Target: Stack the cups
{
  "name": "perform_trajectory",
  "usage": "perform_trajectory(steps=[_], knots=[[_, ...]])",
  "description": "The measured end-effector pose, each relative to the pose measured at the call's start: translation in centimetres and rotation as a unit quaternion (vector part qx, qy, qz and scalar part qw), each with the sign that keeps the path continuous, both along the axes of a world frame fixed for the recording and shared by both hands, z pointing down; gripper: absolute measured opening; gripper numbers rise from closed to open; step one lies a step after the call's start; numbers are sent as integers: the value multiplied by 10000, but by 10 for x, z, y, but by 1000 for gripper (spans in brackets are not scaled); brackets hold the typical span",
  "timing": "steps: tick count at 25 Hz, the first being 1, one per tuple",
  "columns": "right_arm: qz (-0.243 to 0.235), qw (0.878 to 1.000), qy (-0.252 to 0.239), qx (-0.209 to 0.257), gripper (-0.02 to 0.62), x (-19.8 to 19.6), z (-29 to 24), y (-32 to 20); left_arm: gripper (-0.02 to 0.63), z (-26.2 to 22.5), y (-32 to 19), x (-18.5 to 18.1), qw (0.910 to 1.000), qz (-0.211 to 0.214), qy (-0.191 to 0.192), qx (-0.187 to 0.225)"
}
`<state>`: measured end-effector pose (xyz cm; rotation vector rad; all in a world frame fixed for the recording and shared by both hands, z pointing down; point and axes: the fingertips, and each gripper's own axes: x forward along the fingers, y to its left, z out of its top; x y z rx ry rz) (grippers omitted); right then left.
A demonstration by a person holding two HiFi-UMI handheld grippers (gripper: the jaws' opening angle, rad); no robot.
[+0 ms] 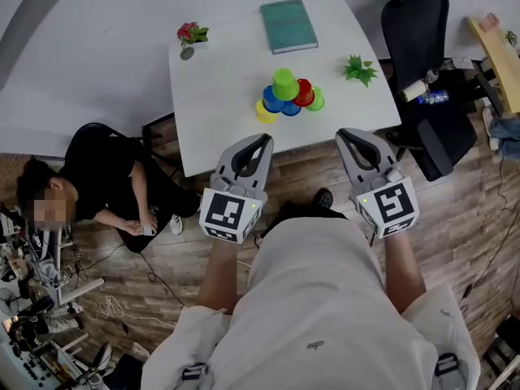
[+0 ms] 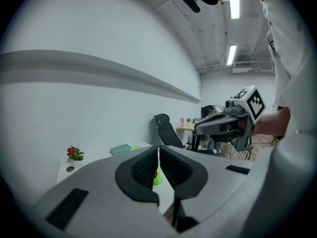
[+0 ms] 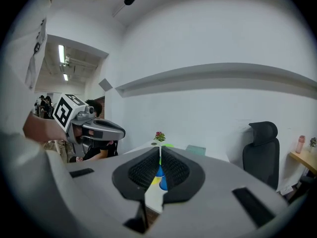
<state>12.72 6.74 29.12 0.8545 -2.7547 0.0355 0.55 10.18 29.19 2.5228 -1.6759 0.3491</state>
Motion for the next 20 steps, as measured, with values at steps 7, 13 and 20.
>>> perform_trajectory(steps=[7, 13, 20], knots=[[148, 9999, -34, 63, 6, -20, -8, 20, 28, -7, 12, -15, 9997, 217, 30, 99], [311, 9994, -161, 80, 5, -32, -11, 33, 25, -7, 26, -23, 9992, 396, 21, 76], [386, 9991, -182, 40, 5, -38, -11, 43, 23, -6, 36, -32, 9992, 393, 61, 27]])
